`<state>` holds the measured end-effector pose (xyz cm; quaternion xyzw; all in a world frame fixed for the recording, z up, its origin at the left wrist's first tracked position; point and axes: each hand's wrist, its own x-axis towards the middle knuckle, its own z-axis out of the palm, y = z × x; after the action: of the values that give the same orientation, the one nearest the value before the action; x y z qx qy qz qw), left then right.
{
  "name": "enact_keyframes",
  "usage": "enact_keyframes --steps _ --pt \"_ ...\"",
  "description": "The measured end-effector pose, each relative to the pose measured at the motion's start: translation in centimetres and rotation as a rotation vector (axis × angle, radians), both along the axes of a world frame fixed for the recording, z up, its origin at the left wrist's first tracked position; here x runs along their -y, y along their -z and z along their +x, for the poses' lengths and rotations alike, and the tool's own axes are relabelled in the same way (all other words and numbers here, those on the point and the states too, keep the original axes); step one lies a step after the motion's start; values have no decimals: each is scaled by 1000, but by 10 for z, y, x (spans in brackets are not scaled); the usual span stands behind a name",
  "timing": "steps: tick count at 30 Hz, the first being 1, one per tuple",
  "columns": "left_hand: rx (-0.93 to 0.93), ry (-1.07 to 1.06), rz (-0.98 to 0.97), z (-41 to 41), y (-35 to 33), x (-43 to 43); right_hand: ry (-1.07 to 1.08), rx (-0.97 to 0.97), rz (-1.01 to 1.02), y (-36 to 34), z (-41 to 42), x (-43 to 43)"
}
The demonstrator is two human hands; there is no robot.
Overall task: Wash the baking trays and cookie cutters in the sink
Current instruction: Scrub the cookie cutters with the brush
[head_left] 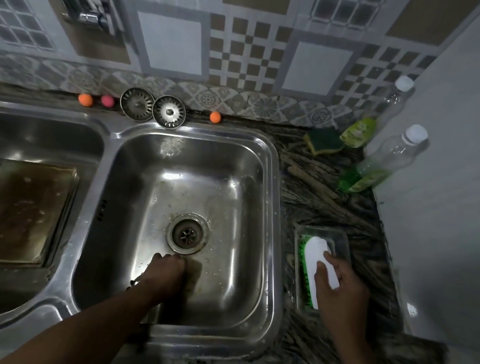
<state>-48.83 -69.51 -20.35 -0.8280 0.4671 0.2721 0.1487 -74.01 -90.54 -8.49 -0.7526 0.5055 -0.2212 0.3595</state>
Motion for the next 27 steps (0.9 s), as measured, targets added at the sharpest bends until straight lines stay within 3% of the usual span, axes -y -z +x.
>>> enact_keyframes --steps 3,7,10,14,16,21,27 --pt "-53 -106 -126 7 -6 5 -17 -24 4 -1 3 2" --pt "-302 -389 -519 7 -17 15 -7 -26 30 -3 7 4" --pt "-430 -613 -684 6 -32 25 -5 -24 35 -6 6 6" --pt "-943 -1078 -841 5 -61 33 40 47 31 -27 14 6" --pt "-1162 -1214 -907 7 -77 36 24 116 -3 -42 28 4" --pt "-1362 -1229 -1076 12 -118 49 -203 287 -7 -70 96 -13" --pt "-1104 -866 -1071 23 -141 51 -473 285 46 -73 157 -24"
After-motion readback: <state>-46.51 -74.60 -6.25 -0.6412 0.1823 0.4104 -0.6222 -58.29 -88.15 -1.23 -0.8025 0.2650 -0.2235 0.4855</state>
